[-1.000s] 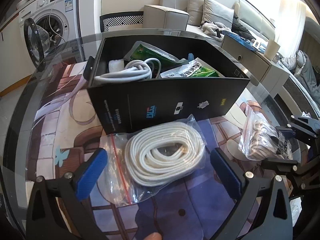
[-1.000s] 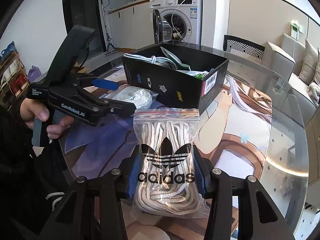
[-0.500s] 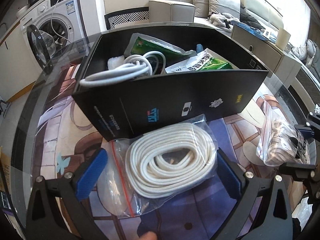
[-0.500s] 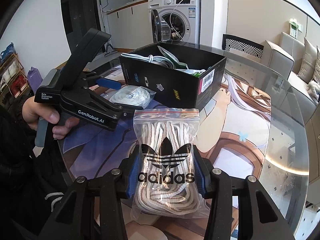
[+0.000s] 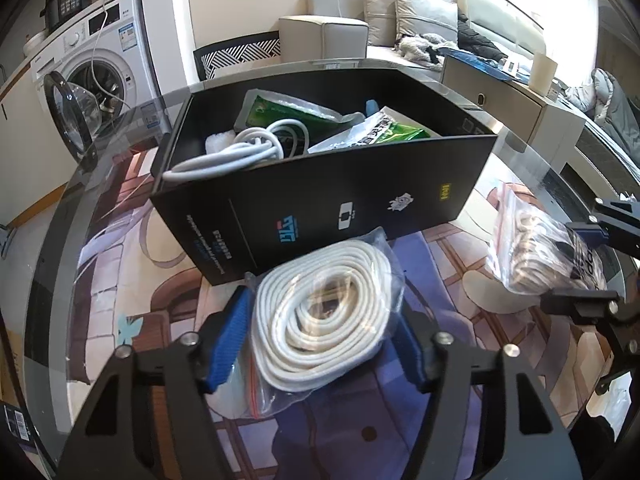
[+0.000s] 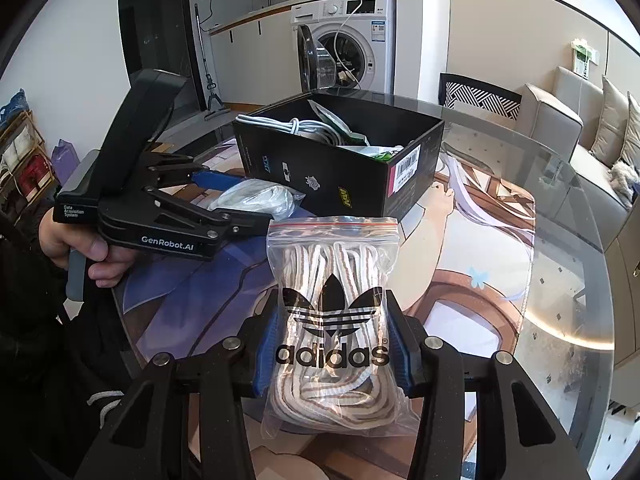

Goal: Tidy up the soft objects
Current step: 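Grasp the clear bag of white rope with the left gripper while the right gripper holds the Adidas bag, then carry both bags over the black box and open the right gripper to drop the Adidas bag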

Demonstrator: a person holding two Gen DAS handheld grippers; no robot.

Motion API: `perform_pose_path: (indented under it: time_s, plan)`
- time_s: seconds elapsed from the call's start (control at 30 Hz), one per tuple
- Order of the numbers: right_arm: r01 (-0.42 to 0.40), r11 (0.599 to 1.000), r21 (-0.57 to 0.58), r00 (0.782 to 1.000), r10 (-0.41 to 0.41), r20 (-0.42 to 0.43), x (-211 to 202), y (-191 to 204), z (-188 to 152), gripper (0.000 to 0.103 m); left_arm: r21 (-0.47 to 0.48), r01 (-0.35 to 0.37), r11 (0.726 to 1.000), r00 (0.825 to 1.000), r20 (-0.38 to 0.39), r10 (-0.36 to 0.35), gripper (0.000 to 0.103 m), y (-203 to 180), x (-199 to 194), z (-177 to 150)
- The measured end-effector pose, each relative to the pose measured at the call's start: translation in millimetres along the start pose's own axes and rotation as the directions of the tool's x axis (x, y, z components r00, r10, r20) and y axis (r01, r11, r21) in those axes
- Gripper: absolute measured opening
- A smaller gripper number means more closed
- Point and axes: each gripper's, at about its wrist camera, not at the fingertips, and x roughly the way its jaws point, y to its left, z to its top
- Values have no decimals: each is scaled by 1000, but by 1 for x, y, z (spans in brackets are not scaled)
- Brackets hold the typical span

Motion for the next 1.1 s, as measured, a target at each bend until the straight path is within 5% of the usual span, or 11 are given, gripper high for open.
perform_pose_path:
  time_s: [0.83, 1.1]
  plan:
    - [18, 999, 45, 989, -24, 144, -24, 3, 16, 47, -30, 99, 995, 986, 139, -94, 55, 26, -73, -7]
    - [48, 993, 111, 987, -64, 146, -29, 4, 33, 47, -51, 83, 995, 978, 196, -71, 55, 39, -90, 11]
